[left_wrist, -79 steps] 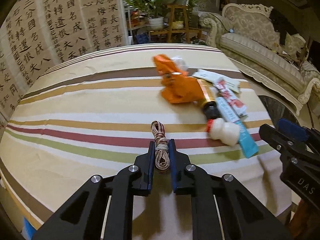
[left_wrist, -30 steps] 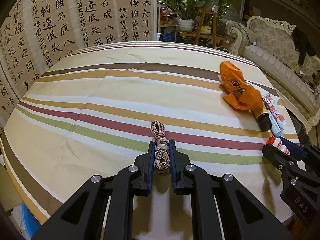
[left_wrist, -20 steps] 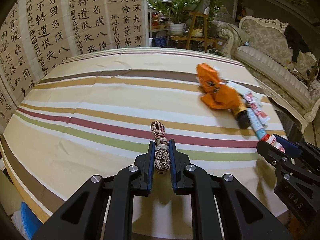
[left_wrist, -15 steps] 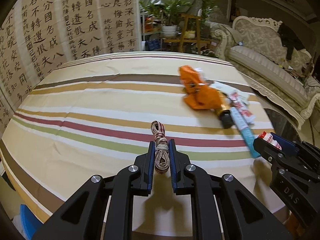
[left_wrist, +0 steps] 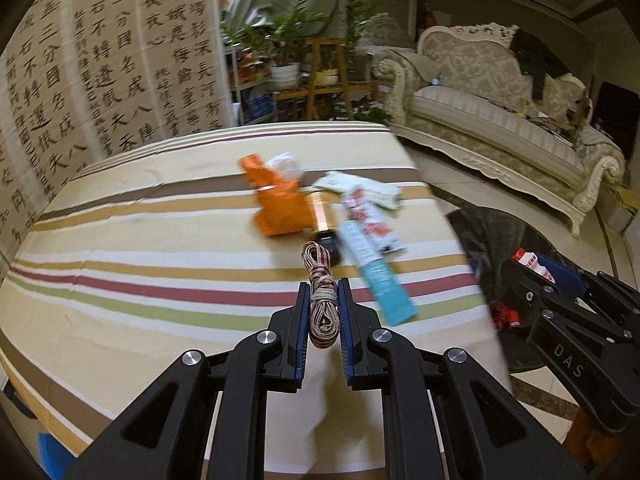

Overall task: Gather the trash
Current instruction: 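Carry the twine and yogurt bottle over the black bin and open both tools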

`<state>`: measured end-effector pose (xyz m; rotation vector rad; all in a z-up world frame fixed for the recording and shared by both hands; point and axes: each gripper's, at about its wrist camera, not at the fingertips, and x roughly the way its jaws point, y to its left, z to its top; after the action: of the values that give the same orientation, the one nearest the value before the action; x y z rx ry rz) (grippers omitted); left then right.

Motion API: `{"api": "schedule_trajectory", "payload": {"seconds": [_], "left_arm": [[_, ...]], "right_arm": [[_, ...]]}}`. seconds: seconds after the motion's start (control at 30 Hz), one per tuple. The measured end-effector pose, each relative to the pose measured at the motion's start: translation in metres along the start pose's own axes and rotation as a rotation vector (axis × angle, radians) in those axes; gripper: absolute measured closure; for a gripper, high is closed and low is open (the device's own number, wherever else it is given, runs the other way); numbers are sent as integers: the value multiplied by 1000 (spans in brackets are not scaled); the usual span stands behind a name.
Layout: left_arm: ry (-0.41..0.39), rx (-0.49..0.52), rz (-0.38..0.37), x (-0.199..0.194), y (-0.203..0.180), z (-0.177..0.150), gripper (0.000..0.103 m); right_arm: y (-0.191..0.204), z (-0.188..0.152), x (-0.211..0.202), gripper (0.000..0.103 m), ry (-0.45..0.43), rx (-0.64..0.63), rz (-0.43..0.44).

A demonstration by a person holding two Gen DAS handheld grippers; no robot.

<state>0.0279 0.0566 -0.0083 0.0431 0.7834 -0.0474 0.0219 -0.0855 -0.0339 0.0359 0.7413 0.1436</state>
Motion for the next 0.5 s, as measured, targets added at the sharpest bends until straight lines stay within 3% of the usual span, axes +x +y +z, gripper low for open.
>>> {"api": "schedule_trajectory", "payload": {"seconds": [0.5], "left_arm": [[2, 116, -77, 24, -87, 10, 88]], "right_arm": [[-84, -6, -3, 70, -24, 118, -139]]}}
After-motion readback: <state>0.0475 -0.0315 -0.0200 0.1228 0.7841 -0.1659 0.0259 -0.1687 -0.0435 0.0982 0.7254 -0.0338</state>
